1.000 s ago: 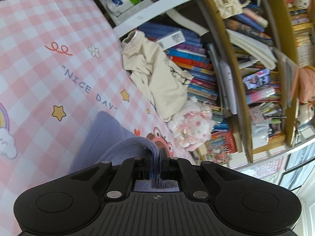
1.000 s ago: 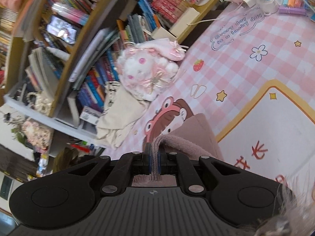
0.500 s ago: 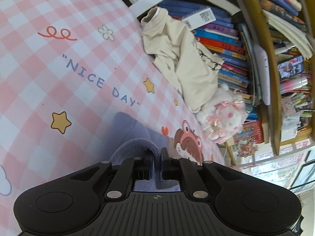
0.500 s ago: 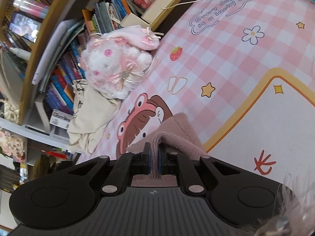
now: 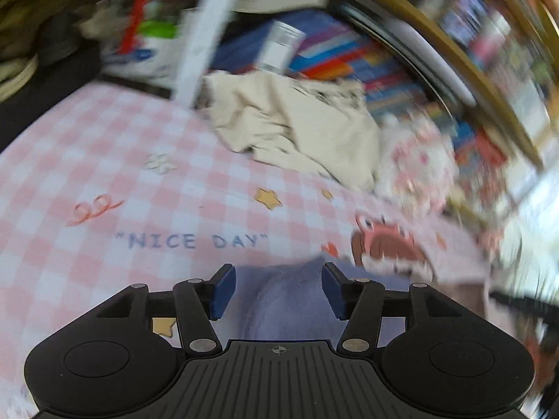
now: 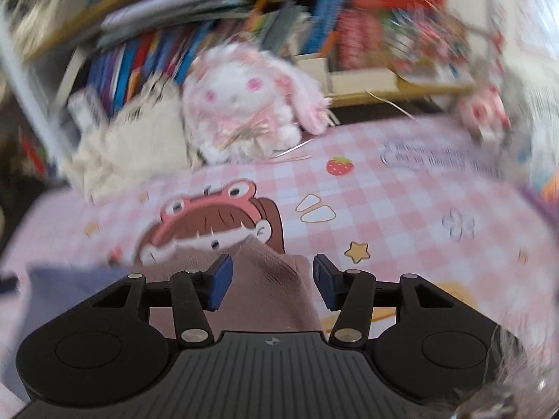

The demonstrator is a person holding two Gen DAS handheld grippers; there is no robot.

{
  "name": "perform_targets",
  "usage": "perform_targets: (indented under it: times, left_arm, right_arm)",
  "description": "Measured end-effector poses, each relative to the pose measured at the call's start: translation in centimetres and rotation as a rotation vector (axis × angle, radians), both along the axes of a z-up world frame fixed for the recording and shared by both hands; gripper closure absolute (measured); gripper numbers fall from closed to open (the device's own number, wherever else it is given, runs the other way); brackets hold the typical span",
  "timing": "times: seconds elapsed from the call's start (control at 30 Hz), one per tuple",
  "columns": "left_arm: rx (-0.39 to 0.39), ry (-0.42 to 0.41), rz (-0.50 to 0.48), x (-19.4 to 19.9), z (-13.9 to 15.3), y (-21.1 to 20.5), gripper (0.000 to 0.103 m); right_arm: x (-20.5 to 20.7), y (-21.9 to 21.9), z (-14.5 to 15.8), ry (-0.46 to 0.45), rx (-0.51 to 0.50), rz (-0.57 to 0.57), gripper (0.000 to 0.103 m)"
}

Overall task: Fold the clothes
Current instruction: 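Lay the hem onto the collar and open both grippers, then move the left gripper to the lavender side edge and grasp it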

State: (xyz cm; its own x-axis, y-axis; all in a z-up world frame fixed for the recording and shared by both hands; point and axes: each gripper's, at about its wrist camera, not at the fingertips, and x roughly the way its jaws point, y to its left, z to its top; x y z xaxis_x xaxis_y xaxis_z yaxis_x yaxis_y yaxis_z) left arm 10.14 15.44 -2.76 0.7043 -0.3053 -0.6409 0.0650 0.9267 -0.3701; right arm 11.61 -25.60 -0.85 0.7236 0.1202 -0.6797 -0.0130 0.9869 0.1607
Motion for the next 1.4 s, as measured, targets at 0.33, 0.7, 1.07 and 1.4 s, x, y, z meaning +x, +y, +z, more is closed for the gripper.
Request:
perform_targets:
  times: [0.33,0.7,1.07,1.4]
  left_arm:
    - [-0.09,-0.016,-0.134,2.8,-0.3,-1.5,0.1]
    - [0.035,0.088,-0.027,4.9,-4.2,-1.2,0.097]
    - [0.019,-0.001,0.026,1.3,-0.1,-0.9,0.067]
    - [0.058,-0.036,0.128,-7.8,2.0,-5.3,0.052]
  right_arm:
    - [2.7,-0.1,-1.7,0.038,0.105,0.052,0.097]
    - [4.7,-0.9,-5.1,0.139,0.047,-0.028,0.097]
    - [1.1,-0.1,-0.2,-0.003,-0.064,0.045,0.062]
    - [-5.2,0.2,-0.4,-0.014,-0.093,0.18,0.053]
